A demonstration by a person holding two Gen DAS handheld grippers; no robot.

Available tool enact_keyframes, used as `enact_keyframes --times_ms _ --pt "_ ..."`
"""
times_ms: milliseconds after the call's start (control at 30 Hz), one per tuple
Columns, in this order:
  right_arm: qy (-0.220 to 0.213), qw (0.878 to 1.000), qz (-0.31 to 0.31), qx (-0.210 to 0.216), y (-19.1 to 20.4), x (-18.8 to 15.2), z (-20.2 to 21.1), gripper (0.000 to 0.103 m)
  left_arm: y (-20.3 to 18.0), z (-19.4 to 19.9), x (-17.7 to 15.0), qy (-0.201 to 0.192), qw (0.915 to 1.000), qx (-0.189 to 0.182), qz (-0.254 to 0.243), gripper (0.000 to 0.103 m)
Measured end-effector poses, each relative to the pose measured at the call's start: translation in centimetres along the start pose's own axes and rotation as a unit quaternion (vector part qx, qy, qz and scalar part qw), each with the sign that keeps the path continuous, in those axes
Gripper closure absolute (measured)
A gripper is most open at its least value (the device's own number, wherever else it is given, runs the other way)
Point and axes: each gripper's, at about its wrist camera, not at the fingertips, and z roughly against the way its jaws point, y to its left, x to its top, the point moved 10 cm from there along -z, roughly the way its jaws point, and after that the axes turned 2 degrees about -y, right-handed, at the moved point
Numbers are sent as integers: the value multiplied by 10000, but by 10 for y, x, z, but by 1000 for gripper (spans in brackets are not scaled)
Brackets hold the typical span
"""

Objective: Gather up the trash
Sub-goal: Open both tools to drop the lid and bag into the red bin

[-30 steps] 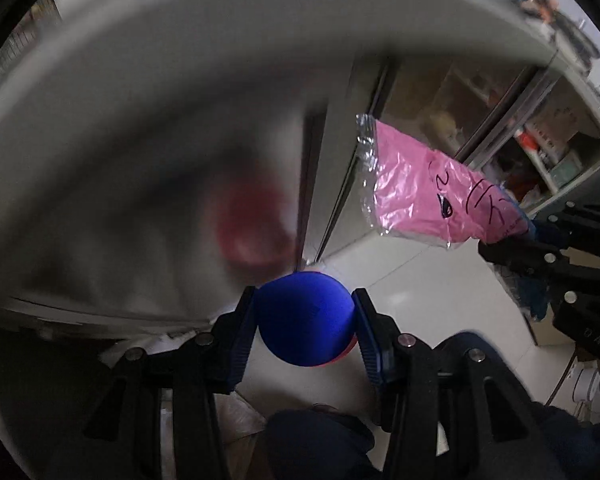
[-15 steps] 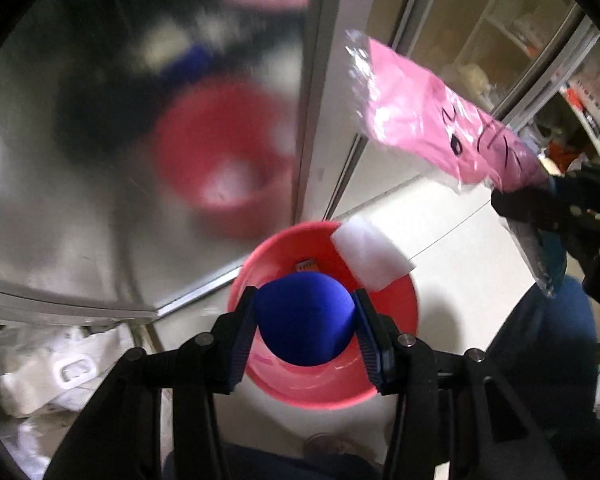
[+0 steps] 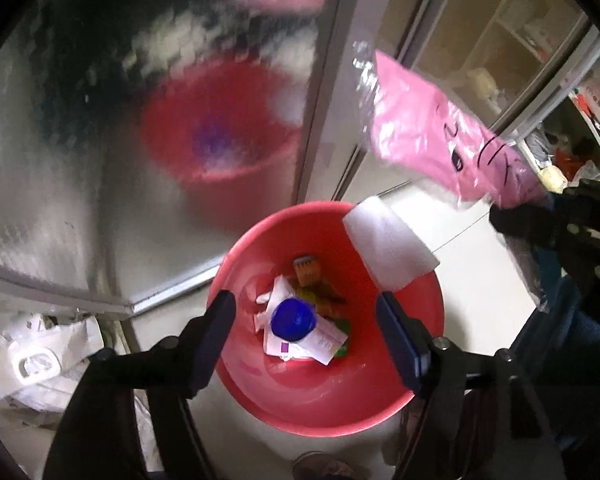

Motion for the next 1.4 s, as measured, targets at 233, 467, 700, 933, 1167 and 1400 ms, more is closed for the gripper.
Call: enact_keyframes --times_ms 233,467,700,933,1167,1400 --pt "-55 10000 20 -48 11 -2 0 91 1 5 5 -53 9999 92 -113 30" --pt "-81 10000 35 -28 14 -12 -7 91 16 9 4 -235 9995 176 90 15" --pt "50 9999 123 2 15 -19 -19 91 25 11 0 -290 9989 320 175 0" --pt "304 9989 325 132 23 -27 -44 91 39 13 -13 -241 9979 534 294 0" --pt "545 9969 563 -13 26 -36 -73 41 56 10 -29 -113 9961 718 492 0" --pt "621 9958 632 214 41 -43 -77 25 53 9 -32 -85 9962 720 476 0"
